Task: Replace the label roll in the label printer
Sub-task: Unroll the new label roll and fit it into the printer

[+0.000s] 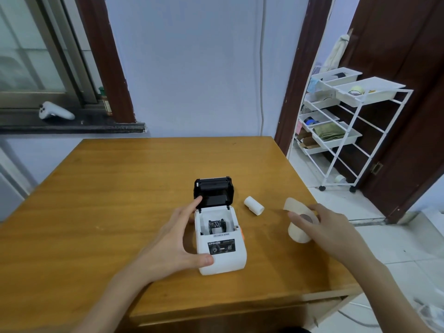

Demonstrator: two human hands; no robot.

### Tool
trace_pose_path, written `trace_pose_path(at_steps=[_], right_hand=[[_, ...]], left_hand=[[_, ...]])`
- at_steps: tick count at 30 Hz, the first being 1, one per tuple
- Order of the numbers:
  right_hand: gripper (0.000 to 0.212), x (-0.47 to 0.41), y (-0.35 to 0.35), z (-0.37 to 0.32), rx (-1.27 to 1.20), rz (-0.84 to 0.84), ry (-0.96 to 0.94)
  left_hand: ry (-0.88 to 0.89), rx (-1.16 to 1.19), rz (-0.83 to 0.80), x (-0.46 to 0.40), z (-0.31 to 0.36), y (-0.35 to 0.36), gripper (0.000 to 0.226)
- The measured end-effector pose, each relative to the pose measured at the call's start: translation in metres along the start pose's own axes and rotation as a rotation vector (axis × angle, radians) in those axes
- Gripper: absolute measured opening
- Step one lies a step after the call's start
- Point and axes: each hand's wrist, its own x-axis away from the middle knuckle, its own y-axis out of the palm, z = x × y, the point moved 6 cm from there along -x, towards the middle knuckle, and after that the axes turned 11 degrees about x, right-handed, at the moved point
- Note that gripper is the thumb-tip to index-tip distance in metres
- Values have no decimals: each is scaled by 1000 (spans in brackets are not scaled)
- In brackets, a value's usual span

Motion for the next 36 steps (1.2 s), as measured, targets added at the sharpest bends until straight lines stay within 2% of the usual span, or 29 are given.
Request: trace_pose_path(at_steps=[7, 11, 16, 19, 26, 29, 32, 36], right_hand=[[72, -9, -1, -23, 143, -59, -95], [78, -11, -2, -25, 191, -63, -124], [82, -5, -7, -17, 238, 12, -66], [74, 1, -2, -11, 223, -1, -33], [36, -3, 5, -11, 90, 46, -39], [35, -10, 8, -8, -11, 44, -41], [39, -11, 4, -18, -184, 53, -123], [25, -3, -2, -50, -504, -55, -262]], left_hand=[[13, 4, -8, 0, 0, 0, 114], [12, 1, -7, 1, 0, 0, 115], [14, -4, -4, 0, 0, 0, 114], [16, -6, -1, 0, 0, -1, 115], [18, -10, -5, 0, 1, 0, 114], [10, -10, 2, 0, -1, 0, 116], [7, -6, -3, 0, -1, 0, 117], [9, -16, 2, 0, 0, -1, 116]])
